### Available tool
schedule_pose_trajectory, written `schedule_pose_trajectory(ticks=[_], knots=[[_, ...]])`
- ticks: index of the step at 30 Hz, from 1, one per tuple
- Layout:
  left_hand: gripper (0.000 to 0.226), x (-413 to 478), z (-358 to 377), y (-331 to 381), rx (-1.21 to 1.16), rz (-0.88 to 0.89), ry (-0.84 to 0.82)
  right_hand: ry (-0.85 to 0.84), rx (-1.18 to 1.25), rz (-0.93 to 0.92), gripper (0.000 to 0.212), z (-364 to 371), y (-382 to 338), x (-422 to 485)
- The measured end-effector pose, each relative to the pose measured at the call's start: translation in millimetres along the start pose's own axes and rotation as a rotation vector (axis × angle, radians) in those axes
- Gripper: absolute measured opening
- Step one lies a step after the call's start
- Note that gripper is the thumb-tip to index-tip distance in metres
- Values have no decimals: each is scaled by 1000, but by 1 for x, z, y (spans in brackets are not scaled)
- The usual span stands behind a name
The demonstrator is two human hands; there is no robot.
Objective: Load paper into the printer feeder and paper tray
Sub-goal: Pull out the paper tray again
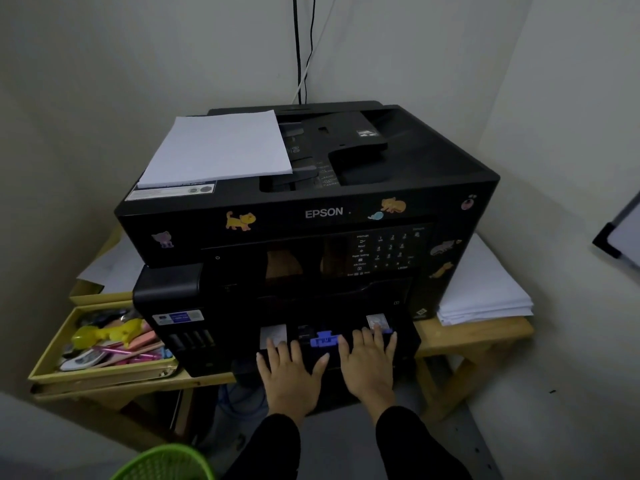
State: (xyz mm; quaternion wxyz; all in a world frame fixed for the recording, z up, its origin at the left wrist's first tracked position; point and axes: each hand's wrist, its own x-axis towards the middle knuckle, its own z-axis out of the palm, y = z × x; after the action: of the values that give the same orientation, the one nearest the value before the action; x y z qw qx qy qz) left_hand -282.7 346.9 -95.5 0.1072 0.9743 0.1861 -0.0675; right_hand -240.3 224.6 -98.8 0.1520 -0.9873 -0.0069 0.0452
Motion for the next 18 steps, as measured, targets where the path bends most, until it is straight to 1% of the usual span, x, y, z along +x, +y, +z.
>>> schedule_pose_trajectory(ticks=[3,6,8,11,14,18], knots=[[77,-1,0,-9,28,36,29,-40,-7,-16,58,-3,3,1],[72,0,-4,-8,-19,28,-13,-75,-41,-17,59,-6,4,-1],[70,-7,-5,-4,-32,-9,-33,-63,-72,-6,58,-6,5,-11],[71,-34,3,1,29,-46,0,-10,-128,-11,57,0,11,-39],[70,-58,11,-2,76,-50,25,16,-170,-49,58,2,20,-62],[68,-68,7,-2,73,-66,14,12,-200,-122,61,-4,29,-70]])
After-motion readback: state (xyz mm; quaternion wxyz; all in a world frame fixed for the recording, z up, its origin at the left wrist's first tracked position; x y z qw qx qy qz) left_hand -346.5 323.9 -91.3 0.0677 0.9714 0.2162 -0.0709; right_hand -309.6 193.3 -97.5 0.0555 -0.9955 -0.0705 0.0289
